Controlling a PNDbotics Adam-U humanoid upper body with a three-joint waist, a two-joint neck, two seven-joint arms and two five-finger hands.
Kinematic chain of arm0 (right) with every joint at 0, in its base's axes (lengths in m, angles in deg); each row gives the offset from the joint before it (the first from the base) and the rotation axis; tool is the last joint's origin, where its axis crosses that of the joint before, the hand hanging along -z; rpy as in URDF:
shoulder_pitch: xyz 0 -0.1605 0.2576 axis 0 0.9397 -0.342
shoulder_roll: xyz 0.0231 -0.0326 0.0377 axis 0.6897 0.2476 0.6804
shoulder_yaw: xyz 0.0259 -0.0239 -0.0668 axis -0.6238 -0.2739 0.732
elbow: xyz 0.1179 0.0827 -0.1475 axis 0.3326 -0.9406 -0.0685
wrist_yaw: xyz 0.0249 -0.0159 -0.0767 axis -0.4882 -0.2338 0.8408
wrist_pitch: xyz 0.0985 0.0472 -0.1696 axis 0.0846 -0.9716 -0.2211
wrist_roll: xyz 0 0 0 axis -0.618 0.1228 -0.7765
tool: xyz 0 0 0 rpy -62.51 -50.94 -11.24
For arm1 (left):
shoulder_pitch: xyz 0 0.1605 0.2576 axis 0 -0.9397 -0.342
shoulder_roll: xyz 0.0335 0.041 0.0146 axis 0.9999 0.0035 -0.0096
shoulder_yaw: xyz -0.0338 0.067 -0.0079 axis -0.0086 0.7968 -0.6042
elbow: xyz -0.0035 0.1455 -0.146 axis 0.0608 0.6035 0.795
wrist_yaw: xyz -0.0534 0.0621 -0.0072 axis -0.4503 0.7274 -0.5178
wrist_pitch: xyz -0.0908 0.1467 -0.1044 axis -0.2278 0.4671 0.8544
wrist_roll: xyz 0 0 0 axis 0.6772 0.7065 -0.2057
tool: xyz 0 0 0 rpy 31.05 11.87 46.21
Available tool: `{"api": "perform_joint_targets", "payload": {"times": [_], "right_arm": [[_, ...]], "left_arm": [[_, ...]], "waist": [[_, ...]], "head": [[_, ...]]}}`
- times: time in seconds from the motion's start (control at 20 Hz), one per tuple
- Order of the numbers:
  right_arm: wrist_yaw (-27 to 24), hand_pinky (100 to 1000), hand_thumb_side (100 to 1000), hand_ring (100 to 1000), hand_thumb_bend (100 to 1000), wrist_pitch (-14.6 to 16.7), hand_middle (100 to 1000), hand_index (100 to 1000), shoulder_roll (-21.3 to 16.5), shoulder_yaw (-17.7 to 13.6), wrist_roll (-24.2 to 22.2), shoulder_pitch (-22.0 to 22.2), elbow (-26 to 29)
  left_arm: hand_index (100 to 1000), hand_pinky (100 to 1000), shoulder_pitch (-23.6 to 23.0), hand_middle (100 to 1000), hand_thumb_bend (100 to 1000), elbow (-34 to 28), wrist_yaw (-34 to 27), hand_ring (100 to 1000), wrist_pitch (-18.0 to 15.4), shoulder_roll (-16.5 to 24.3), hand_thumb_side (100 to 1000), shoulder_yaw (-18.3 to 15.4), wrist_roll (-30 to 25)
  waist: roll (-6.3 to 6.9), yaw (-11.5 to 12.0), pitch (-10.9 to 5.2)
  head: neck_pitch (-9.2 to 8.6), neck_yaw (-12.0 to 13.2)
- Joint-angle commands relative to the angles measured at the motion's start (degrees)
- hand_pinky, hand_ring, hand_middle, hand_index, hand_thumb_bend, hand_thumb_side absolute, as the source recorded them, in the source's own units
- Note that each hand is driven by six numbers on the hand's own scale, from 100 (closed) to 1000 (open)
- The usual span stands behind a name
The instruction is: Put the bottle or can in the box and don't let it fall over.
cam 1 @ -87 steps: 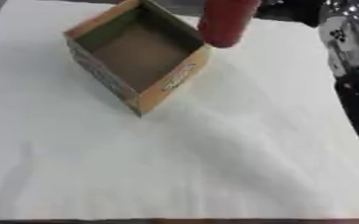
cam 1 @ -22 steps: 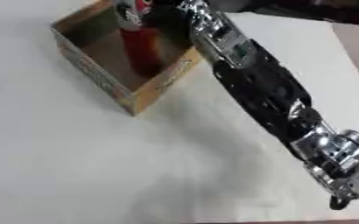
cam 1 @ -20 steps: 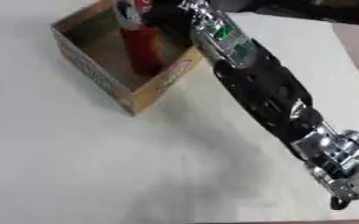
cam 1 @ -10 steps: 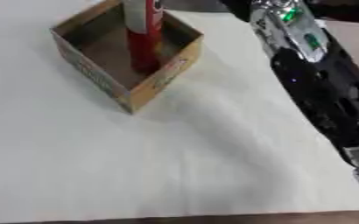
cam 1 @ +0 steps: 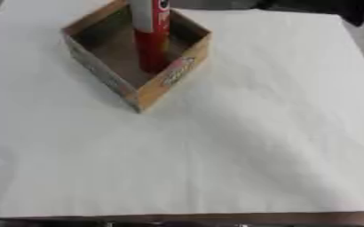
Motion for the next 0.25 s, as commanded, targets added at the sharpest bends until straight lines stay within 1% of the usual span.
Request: {"api": "perform_joint_targets", "payload": {"times": [0.05,0.25], "right_arm": [[2.37,946,419,945,100,4.46,898,995,-1.79,-2.18,0.25,3.45,1.77],[6.5,944,413,946,100,10.84,873,1000,0.87,-3.15,0.31,10.7,1.8]], "left_arm": [[731,743,0.98,573,230,-1.14,0.28,770,-0.19,1.38,564,-0.31,0.16],[730,742,1.39,573,234,-1.14,0.16,769,-0.51,1.37,562,-0.36,0.44]], "waist": [[0.64,-0.74,-1.34],[1.64,-2.06,-1.44]], "head": [[-0.09,2.43],[-0.85,3.95]]}}
